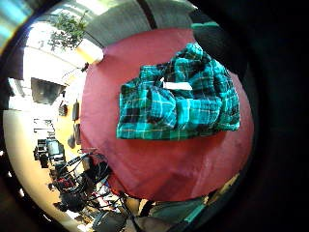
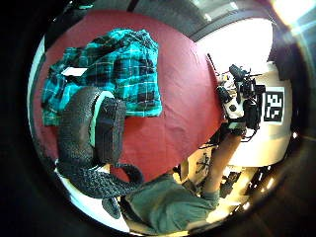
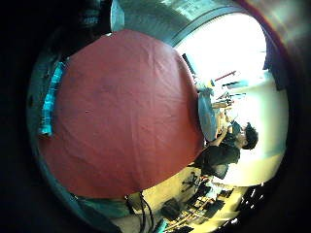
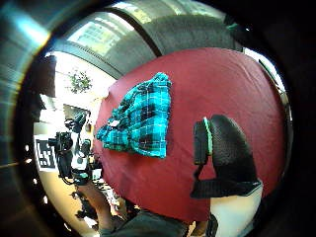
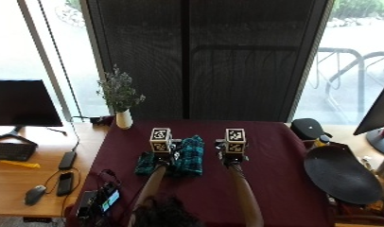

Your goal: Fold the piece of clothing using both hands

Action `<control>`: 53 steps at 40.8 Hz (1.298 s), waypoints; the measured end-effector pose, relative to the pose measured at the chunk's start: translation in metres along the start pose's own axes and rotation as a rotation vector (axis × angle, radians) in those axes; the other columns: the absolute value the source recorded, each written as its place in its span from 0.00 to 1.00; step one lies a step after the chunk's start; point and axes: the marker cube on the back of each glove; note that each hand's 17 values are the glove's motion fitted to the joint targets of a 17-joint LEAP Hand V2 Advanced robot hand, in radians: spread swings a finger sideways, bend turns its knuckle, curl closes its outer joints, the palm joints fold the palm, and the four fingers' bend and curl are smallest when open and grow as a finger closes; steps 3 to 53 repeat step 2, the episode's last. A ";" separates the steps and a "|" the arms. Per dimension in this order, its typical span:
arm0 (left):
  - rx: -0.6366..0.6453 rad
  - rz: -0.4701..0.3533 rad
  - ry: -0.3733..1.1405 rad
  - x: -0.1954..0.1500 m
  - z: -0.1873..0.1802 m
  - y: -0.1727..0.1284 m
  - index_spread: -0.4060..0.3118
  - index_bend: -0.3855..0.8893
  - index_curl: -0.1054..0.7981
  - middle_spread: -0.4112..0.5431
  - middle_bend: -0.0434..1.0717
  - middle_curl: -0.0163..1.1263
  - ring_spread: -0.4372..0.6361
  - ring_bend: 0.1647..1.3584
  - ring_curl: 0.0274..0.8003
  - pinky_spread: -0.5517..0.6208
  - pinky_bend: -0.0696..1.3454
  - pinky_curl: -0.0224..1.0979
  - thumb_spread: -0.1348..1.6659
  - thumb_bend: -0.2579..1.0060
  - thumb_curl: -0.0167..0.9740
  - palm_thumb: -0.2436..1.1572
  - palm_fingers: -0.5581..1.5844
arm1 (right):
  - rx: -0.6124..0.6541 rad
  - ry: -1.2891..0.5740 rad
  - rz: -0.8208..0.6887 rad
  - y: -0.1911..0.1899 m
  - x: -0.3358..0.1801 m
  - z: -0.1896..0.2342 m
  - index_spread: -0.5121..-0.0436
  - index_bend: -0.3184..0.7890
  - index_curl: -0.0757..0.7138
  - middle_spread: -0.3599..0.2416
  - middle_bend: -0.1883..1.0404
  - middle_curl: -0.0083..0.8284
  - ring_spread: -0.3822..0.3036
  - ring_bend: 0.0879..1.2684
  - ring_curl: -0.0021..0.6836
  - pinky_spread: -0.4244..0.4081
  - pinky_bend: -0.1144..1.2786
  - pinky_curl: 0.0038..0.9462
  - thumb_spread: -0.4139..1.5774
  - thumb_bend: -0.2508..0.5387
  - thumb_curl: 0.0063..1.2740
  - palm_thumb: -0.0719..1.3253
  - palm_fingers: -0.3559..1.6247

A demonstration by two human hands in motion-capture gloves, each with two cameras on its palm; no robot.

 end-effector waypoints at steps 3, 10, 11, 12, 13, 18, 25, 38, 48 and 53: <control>0.028 0.013 0.014 -0.001 0.004 -0.006 0.42 0.42 0.51 0.46 0.20 0.37 0.58 0.30 0.40 0.71 0.32 0.34 0.83 0.20 0.28 0.38 0.45 | 0.000 -0.010 -0.006 0.002 -0.002 0.001 0.40 0.43 0.54 0.58 0.29 0.39 0.72 0.10 0.50 0.80 0.46 0.35 0.87 0.30 0.34 0.57 0.38; 0.028 0.013 0.014 -0.001 0.004 -0.006 0.42 0.42 0.51 0.46 0.20 0.37 0.58 0.30 0.40 0.71 0.32 0.34 0.83 0.20 0.28 0.38 0.45 | 0.000 -0.010 -0.006 0.002 -0.002 0.001 0.40 0.43 0.54 0.58 0.29 0.39 0.72 0.10 0.50 0.80 0.46 0.35 0.87 0.30 0.34 0.57 0.38; 0.028 0.013 0.014 -0.001 0.004 -0.006 0.42 0.42 0.51 0.46 0.20 0.37 0.58 0.30 0.40 0.71 0.32 0.34 0.83 0.20 0.28 0.38 0.45 | 0.000 -0.010 -0.006 0.002 -0.002 0.001 0.40 0.43 0.54 0.58 0.29 0.39 0.72 0.10 0.50 0.80 0.46 0.35 0.87 0.30 0.34 0.57 0.38; 0.028 0.013 0.014 -0.001 0.004 -0.006 0.42 0.42 0.51 0.46 0.20 0.37 0.58 0.30 0.40 0.71 0.32 0.34 0.83 0.20 0.28 0.38 0.45 | 0.000 -0.010 -0.006 0.002 -0.002 0.001 0.40 0.43 0.54 0.58 0.29 0.39 0.72 0.10 0.50 0.80 0.46 0.35 0.87 0.30 0.34 0.57 0.38; 0.028 0.013 0.014 -0.001 0.004 -0.006 0.42 0.42 0.51 0.46 0.20 0.37 0.58 0.30 0.40 0.71 0.32 0.34 0.83 0.20 0.28 0.38 0.45 | 0.000 -0.010 -0.006 0.002 -0.002 0.001 0.40 0.43 0.54 0.58 0.29 0.39 0.72 0.10 0.50 0.80 0.46 0.35 0.87 0.30 0.34 0.57 0.38; 0.028 0.013 0.014 -0.001 0.004 -0.006 0.42 0.42 0.51 0.46 0.20 0.37 0.58 0.30 0.40 0.71 0.32 0.34 0.83 0.20 0.28 0.38 0.45 | 0.000 -0.010 -0.006 0.002 -0.002 0.001 0.40 0.43 0.54 0.58 0.29 0.39 0.72 0.10 0.50 0.80 0.46 0.35 0.87 0.30 0.34 0.57 0.38; 0.028 0.013 0.014 -0.001 0.004 -0.006 0.42 0.42 0.51 0.46 0.20 0.37 0.58 0.30 0.40 0.71 0.32 0.34 0.83 0.20 0.28 0.38 0.45 | 0.000 -0.010 -0.006 0.002 -0.002 0.001 0.40 0.43 0.54 0.58 0.29 0.39 0.72 0.10 0.50 0.80 0.46 0.35 0.87 0.30 0.34 0.57 0.38; 0.028 0.013 0.014 -0.001 0.004 -0.006 0.42 0.42 0.51 0.46 0.20 0.37 0.58 0.30 0.40 0.71 0.32 0.34 0.83 0.20 0.28 0.38 0.45 | 0.000 -0.010 -0.006 0.002 -0.002 0.001 0.40 0.43 0.54 0.58 0.29 0.39 0.72 0.10 0.50 0.80 0.46 0.35 0.87 0.30 0.34 0.57 0.38; 0.028 0.013 0.014 -0.001 0.004 -0.006 0.42 0.42 0.51 0.46 0.20 0.37 0.58 0.30 0.40 0.71 0.32 0.34 0.83 0.20 0.28 0.38 0.45 | 0.000 -0.010 -0.006 0.002 -0.002 0.001 0.40 0.43 0.54 0.58 0.29 0.39 0.72 0.10 0.50 0.80 0.46 0.35 0.87 0.30 0.34 0.57 0.38; 0.028 0.013 0.014 -0.001 0.004 -0.006 0.42 0.42 0.51 0.46 0.20 0.37 0.58 0.30 0.40 0.71 0.32 0.34 0.83 0.20 0.28 0.38 0.45 | 0.000 -0.010 -0.006 0.002 -0.002 0.001 0.40 0.43 0.54 0.58 0.29 0.39 0.72 0.10 0.50 0.80 0.46 0.35 0.87 0.30 0.34 0.57 0.38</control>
